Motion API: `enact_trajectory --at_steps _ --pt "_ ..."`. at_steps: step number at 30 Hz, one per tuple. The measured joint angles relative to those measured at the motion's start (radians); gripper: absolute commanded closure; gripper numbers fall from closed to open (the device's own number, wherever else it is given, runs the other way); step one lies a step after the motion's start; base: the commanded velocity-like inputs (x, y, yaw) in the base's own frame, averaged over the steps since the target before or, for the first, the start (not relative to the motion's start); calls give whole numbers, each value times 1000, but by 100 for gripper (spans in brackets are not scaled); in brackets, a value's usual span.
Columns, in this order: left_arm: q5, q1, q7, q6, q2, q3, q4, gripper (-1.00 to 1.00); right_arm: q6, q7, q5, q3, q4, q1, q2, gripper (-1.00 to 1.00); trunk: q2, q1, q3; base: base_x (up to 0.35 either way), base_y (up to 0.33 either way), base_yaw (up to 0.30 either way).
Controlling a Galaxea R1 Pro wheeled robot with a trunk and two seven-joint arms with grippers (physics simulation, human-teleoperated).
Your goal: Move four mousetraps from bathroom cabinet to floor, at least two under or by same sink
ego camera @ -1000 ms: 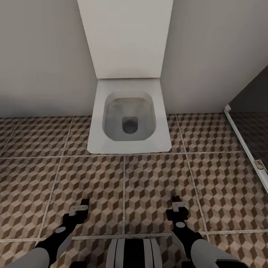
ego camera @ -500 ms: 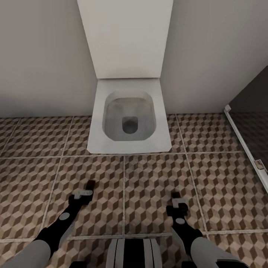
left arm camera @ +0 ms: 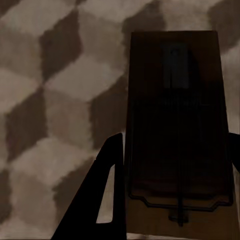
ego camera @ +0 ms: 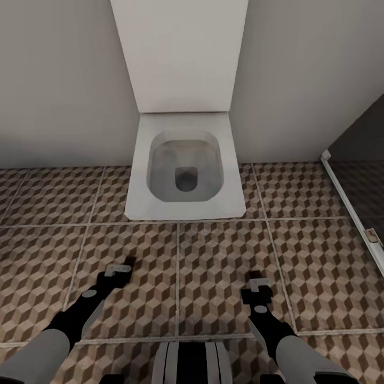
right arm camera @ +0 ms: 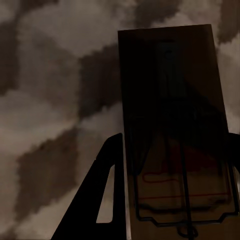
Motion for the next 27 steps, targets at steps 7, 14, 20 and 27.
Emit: enact_trajectory --at_steps 7,14,20,27 --pt "2 -3 -7 -53 8 21 58 100 25 1 -4 0 -2 -3 1 100 0 0 0 0 0 0" --pt "2 -3 -7 -99 8 24 100 100 43 0 -2 0 -2 -3 4 100 0 0 0 0 0 0" --pt "1 -3 -2 -111 6 25 117 100 84 0 3 1 -5 -3 8 100 0 0 0 0 0 0" --pt "0 -3 9 -119 2 25 120 100 94 0 4 2 -5 -3 9 100 0 0 0 0 0 0"
